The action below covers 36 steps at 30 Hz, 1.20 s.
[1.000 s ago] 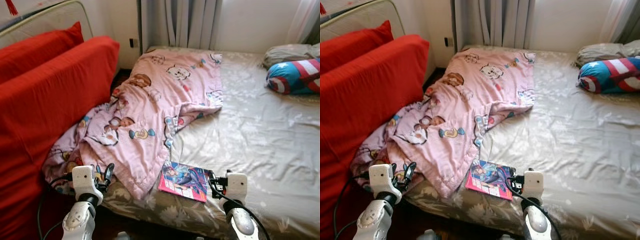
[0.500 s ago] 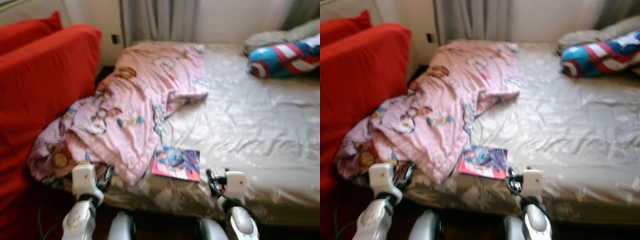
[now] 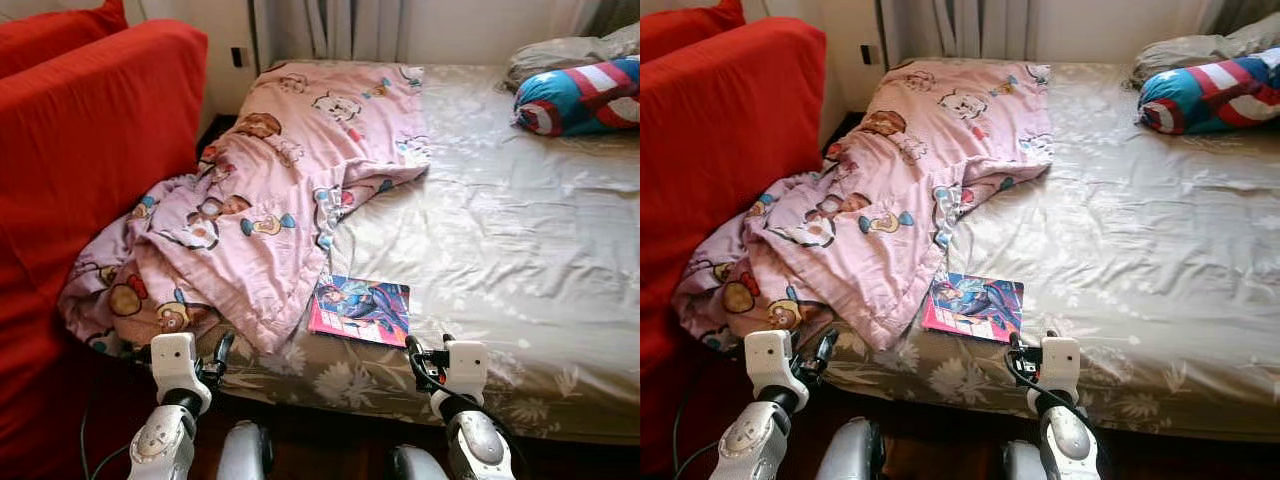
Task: Clean up the room
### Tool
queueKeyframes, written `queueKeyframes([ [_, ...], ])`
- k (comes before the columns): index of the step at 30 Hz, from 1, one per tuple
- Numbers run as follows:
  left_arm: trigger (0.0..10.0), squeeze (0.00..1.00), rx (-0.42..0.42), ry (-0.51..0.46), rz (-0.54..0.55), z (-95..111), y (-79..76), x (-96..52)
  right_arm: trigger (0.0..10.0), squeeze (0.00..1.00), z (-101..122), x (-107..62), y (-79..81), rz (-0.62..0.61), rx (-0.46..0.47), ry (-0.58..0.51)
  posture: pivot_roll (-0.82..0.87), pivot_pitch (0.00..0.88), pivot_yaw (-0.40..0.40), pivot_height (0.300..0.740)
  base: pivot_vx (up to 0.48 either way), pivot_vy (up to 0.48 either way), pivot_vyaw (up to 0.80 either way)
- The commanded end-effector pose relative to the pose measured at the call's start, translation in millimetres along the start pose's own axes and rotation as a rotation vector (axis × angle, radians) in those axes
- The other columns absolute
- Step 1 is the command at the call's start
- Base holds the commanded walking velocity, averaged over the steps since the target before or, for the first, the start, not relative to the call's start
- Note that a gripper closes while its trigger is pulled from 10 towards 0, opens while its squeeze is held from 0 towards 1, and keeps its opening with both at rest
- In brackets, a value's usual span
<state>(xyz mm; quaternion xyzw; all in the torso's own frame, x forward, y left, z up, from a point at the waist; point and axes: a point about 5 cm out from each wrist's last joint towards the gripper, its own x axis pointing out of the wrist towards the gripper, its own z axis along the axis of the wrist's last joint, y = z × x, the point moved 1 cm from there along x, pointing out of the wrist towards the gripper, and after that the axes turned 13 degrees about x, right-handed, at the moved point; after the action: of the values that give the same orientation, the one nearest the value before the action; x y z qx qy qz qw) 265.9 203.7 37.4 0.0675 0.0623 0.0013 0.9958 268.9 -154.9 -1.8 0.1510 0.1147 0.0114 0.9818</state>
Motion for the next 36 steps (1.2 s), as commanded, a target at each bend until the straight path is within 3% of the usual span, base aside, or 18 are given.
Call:
queueKeyframes([
  [1,10.0,0.0,-0.003,-0.002,0.008,1,2.2,-0.9,10.0,0.0,-3,-1.9,0.8,0.007,-0.016,0.008,-0.03,0.111,0.009,0.632,0.266,0.0,0.0],
  [6,10.0,0.0,-0.003,-0.004,0.006,2,2.5,-0.5,10.0,0.0,-3,-2.0,0.5,0.002,-0.001,0.007,-0.02,0.111,0.01,0.632,0.29,0.0,0.58],
  [26,10.0,0.0,0.003,-0.011,0.004,4,4.0,0.2,10.0,0.0,-5,2.8,4.1,0.013,0.004,0.035,-0.02,0.118,0.012,0.632,0.291,0.0,0.0],
  [33,10.0,0.0,0.003,-0.03,-0.001,9,2.7,2.8,10.0,0.0,2,17.9,14.7,0.076,-0.021,0.068,-0.01,0.134,0.012,0.632,0.0,0.0,0.0],
  [36,10.0,0.0,0.004,-0.042,-0.002,13,2.7,5.3,10.0,0.0,6,25.0,18.7,0.079,0.013,0.083,0.0,0.142,0.01,0.632,0.0,0.0,0.0],
])
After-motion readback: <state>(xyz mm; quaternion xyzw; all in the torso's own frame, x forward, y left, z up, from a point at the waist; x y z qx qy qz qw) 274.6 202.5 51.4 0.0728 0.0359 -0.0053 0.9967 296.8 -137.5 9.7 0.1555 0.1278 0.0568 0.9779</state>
